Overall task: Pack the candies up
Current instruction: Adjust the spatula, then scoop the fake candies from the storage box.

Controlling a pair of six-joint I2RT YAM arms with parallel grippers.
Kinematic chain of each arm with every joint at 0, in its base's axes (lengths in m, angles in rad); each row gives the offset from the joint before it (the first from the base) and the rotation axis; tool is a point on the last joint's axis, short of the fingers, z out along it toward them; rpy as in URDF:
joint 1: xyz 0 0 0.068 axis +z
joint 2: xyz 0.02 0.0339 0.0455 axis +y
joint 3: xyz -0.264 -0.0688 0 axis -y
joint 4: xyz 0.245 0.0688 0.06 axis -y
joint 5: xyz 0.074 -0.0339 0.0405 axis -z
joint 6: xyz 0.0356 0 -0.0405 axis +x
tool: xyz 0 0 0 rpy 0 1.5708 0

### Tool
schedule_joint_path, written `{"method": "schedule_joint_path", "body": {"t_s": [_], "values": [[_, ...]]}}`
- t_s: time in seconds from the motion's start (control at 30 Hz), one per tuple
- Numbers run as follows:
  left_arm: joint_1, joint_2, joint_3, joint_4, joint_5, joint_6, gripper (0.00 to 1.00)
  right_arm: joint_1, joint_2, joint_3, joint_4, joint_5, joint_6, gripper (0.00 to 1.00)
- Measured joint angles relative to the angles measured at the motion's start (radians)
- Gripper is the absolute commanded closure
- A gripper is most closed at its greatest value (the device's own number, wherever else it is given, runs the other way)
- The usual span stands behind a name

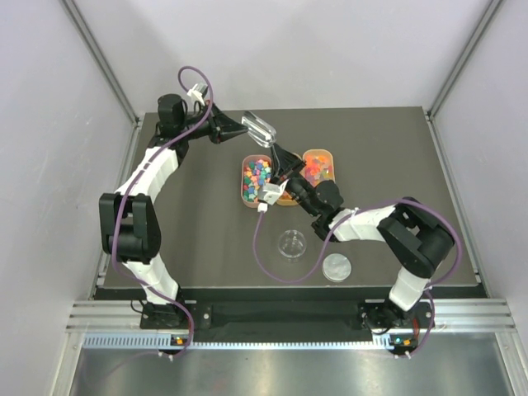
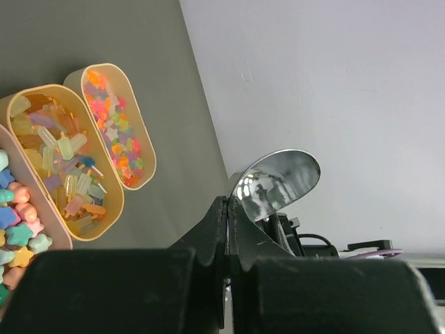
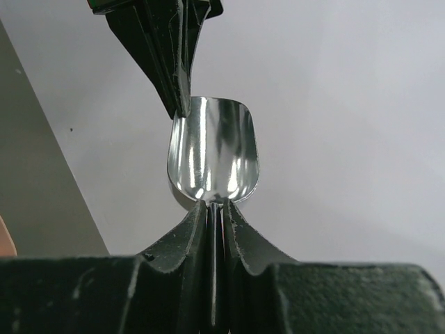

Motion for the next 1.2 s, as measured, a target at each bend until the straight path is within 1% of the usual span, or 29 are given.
{"method": "schedule_joint_path", "body": {"t_s": [0.03, 0.07, 0.1, 0.13, 0.17, 0.2, 0.23, 0.3, 0.33, 0.37, 0.43, 0.47, 0.57, 0.63, 0.7, 0.73, 0.77, 0.83, 0.93, 1.1, 1.2], "values": [[0.0, 0.0, 0.0, 0.0, 0.0, 0.0, 1.0, 0.0, 0.0, 0.001, 0.0, 0.002, 0.0, 1.0], [0.0, 0.0, 0.0, 0.0, -0.001, 0.0, 0.91, 0.002, 0.0, 0.003, -0.001, 0.006, 0.0, 1.0], [0.0, 0.0, 0.0, 0.001, -0.004, 0.002, 0.73, 0.002, 0.0, 0.008, -0.006, 0.011, 0.001, 1.0], [0.001, 0.0, 0.0, 0.003, -0.006, 0.003, 0.58, 0.003, 0.0, 0.014, -0.012, 0.018, 0.003, 1.0], [0.003, 0.0, 0.0, 0.005, -0.005, 0.011, 0.36, 0.003, 0.0, 0.024, -0.026, 0.025, 0.005, 1.0], [0.003, -0.001, -0.001, -0.002, 0.002, 0.019, 0.3, 0.003, 0.0, 0.042, -0.045, 0.044, 0.006, 1.0], [0.004, -0.001, -0.001, -0.007, 0.006, 0.034, 0.28, 0.002, -0.002, 0.066, -0.074, 0.061, 0.009, 1.0], [0.008, -0.001, 0.001, -0.034, 0.019, 0.059, 0.25, -0.008, -0.022, 0.136, -0.192, 0.087, 0.03, 1.0], [0.012, -0.001, 0.008, -0.058, 0.019, 0.093, 0.23, -0.017, -0.044, 0.183, -0.306, 0.092, 0.05, 1.0], [0.017, 0.0, 0.027, -0.105, 0.015, 0.132, 0.23, -0.033, -0.071, 0.253, -0.455, 0.092, 0.097, 1.0], [0.035, 0.01, 0.105, -0.231, -0.016, 0.252, 0.23, -0.069, -0.105, 0.378, -0.65, 0.092, 0.194, 1.0], [0.045, 0.013, 0.158, -0.299, -0.048, 0.331, 0.22, -0.098, -0.119, 0.459, -0.773, 0.087, 0.259, 1.0], [0.056, 0.014, 0.278, -0.447, -0.156, 0.546, 0.21, -0.21, -0.142, 0.675, -1.054, 0.065, 0.452, 1.0], [0.053, 0.014, 0.33, -0.512, -0.227, 0.659, 0.21, -0.29, -0.16, 0.774, -1.229, 0.03, 0.576, 1.0], [0.048, 0.014, 0.351, -0.559, -0.269, 0.731, 0.21, -0.337, -0.165, 0.824, -1.351, 0.005, 0.662, 1.0], [0.044, 0.014, 0.355, -0.579, -0.288, 0.766, 0.23, -0.358, -0.166, 0.848, -1.424, -0.02, 0.72, 1.0], [0.042, 0.015, 0.355, -0.595, -0.303, 0.792, 0.26, -0.374, -0.165, 0.865, -1.495, -0.043, 0.776, 1.0], [0.036, 0.021, 0.355, -0.615, -0.323, 0.824, 0.3, -0.394, -0.165, 0.869, -1.614, -0.096, 0.89, 1.0], [0.025, 0.037, 0.355, -0.633, -0.352, 0.869, 0.3, -0.411, -0.171, 0.807, -1.713, -0.164, 1.038, 1.0], [-0.011, 0.054, 0.355, -0.663, -0.422, 0.933, 0.29, -0.432, -0.183, 0.677, -1.864, -0.244, 1.2, 1.0], [-0.054, 0.06, 0.357, -0.663, -0.477, 0.974, 0.29, -0.468, -0.204, 0.625, -1.921, -0.23, 1.286, 1.0]]}}
